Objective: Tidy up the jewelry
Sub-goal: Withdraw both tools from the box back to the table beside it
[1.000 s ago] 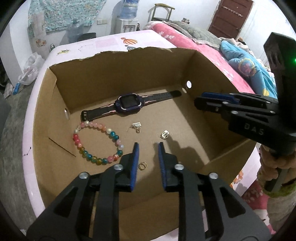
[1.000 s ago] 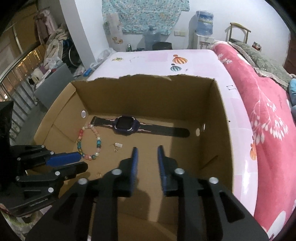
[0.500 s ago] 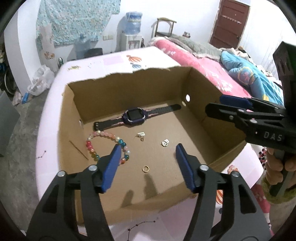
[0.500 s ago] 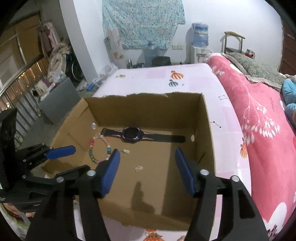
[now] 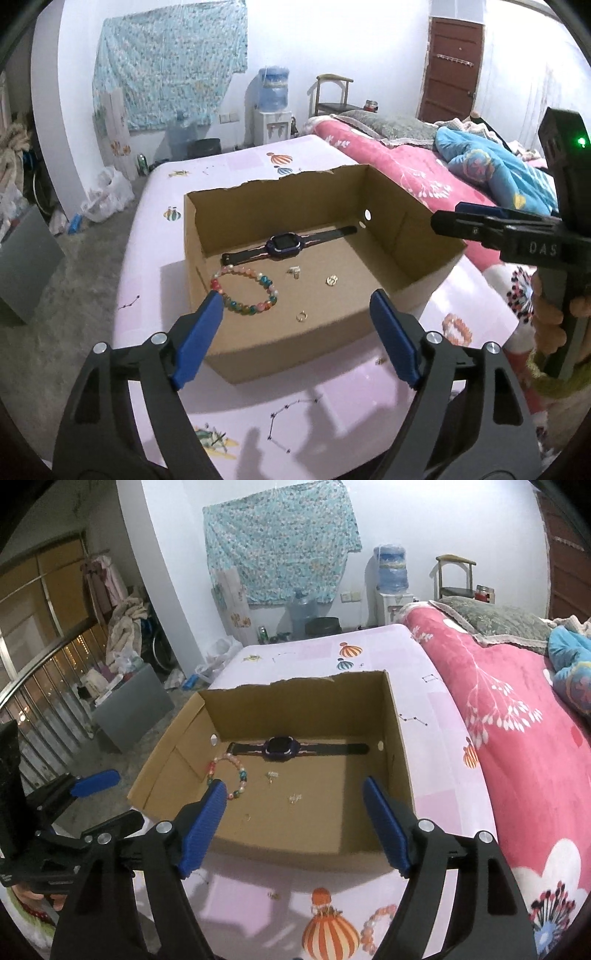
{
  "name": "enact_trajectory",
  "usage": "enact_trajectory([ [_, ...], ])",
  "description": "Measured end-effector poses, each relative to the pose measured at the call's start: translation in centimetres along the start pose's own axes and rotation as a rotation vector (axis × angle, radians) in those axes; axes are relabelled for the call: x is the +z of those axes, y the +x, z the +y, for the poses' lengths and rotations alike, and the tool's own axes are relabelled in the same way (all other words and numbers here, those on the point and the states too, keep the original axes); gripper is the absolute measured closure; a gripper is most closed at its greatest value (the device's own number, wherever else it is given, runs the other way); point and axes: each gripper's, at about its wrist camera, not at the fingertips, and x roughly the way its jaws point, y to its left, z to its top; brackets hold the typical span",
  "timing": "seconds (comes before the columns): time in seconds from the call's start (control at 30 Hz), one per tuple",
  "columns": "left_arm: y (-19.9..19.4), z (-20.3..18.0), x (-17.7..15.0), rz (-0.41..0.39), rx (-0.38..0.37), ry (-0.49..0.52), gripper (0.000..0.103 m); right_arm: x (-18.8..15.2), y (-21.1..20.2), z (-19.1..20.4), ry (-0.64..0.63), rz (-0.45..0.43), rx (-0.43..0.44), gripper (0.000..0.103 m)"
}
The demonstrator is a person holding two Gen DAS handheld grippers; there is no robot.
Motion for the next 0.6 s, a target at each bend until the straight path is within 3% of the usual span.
enact_trajectory([
  [0.13, -0.9, -0.1, -1.3, 0.020, -0.010, -0.004, 0.022, -1.4, -1.3, 0.2, -0.006, -0.013, 0.029, 0.029],
  [0.33, -1.9, -0.5, -3.5, 0.019, -0.003, 0.002, 0.021, -4.6, -4.4, -1.0, -0.025, -0.045, -0.031, 0.029],
  [0.6, -0.9, -1.5, -6.6, 0.084, -0.006, -0.014, 0.021, -9.4, -5.0, -4.1, 0.067, 0.058, -0.048, 0.029],
])
